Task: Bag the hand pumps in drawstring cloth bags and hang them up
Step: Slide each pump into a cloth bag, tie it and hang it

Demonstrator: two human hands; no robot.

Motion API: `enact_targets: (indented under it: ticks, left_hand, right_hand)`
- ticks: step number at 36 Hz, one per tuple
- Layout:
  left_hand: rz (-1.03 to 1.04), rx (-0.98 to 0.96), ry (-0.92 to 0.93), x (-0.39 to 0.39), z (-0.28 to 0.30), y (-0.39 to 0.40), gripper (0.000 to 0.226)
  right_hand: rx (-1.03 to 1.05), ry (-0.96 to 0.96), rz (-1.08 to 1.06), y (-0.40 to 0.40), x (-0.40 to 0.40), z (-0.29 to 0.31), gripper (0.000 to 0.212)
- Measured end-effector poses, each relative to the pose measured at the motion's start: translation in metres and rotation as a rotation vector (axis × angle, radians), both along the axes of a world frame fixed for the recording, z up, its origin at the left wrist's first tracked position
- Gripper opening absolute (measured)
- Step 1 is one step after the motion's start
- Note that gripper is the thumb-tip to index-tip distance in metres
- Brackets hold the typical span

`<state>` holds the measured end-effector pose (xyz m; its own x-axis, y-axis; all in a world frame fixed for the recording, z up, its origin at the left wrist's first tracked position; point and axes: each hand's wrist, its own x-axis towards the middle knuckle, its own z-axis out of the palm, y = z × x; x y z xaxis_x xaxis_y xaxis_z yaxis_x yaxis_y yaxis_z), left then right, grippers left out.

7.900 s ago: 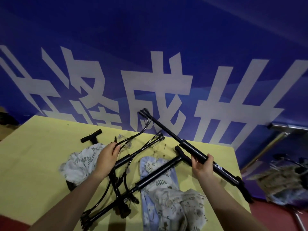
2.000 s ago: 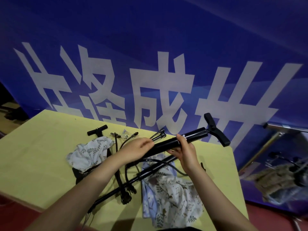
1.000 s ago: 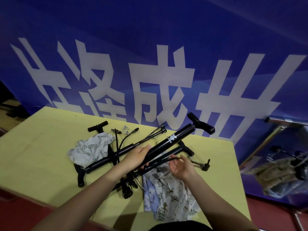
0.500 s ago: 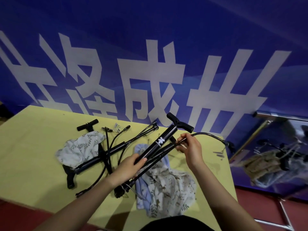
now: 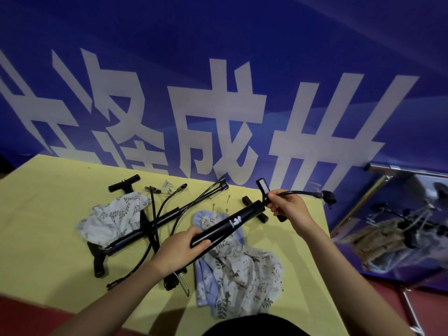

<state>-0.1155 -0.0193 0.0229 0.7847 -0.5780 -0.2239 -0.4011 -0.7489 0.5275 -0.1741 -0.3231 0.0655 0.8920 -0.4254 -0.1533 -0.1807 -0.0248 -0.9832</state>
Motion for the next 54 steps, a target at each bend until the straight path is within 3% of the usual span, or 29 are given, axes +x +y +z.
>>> enact_targets:
  ticks: [6, 13, 21, 30, 32, 36, 44, 54]
  left_hand:
    - [-0.001, -0.052, 0.026, -0.003, -0.003, 0.0, 0.024]
    - [-0.001, -0.124, 0.101, 0.0, -0.001, 0.006, 0.013]
    - [-0.03, -0.087, 0.074, 0.004, -0.002, 0.004, 0.052]
    - [-0.047, -0.1, 0.116, -0.004, 0.002, 0.006, 0.026]
    - [-0.019, -0.154, 0.181, -0.009, 0.002, 0.005, 0.031]
    - [0.024, -0.251, 0.241, -0.019, 0.001, 0.002, 0.026]
    - [0.009, -0.15, 0.183, -0.017, 0.003, 0.002, 0.034]
    - [-0.026, -0.109, 0.161, -0.013, 0.0, 0.001, 0.041]
  right_hand:
    - [-0.029, 0.025, -0.105, -0.014, -0.007, -0.002, 0.011]
    - [-0.08, 0.019, -0.074, -0.029, -0.02, -0.003, 0.011]
    - [0.011, -0.017, -0.128, -0.025, -0.015, -0.001, 0.009]
    - [0.013, 0.0, -0.18, -0.018, -0.015, -0.005, 0.012]
    - [-0.017, 0.008, -0.167, -0.014, -0.018, -0.005, 0.018]
    - [0.16, -0.02, -0.036, -0.004, -0.023, 0.001, 0.03]
    - [0.206, 0.138, -0.039, -0.001, -0.021, 0.003, 0.031]
    - [0.069, 0.117, -0.083, 0.003, -0.026, 0.0, 0.018]
